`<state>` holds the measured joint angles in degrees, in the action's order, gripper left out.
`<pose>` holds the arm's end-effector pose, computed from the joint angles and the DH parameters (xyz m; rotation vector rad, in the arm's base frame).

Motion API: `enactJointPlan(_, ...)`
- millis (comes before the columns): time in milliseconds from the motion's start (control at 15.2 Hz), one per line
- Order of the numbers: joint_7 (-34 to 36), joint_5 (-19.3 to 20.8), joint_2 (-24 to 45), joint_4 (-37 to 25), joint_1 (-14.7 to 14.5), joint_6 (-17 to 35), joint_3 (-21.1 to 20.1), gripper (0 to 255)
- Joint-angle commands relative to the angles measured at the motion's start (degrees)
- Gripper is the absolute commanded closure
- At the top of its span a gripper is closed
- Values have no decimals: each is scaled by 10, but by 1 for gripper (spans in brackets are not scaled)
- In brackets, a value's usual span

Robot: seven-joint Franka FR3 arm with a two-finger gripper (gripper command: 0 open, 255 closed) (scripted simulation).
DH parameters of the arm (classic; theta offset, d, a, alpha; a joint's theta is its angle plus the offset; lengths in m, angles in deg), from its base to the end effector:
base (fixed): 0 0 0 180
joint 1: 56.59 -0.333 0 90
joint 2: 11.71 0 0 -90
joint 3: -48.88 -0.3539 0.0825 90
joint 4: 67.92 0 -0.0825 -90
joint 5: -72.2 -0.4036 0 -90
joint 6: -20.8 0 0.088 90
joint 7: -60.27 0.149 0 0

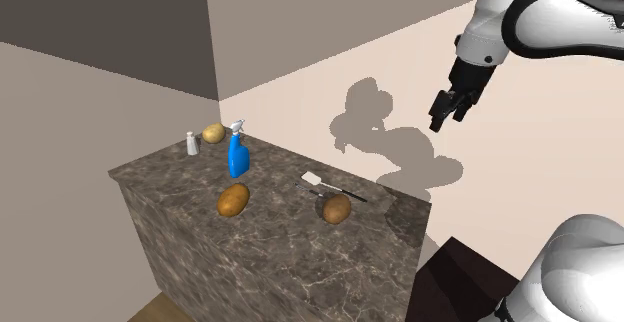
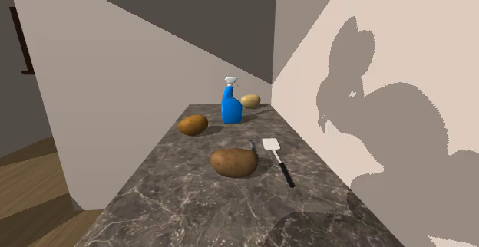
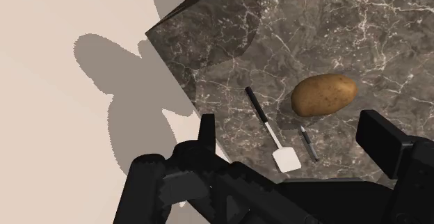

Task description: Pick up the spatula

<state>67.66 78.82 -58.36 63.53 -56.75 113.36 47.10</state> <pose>0.3012 -0.0030 0.6201 3.0021 -0.1592 0.2190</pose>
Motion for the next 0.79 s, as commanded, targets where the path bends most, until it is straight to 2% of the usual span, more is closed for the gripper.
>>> enactJointPlan(0,0,0,0,0,0,0,0,0)
enactJointPlan(726,-82,6,191,5,-14,168,51,0)
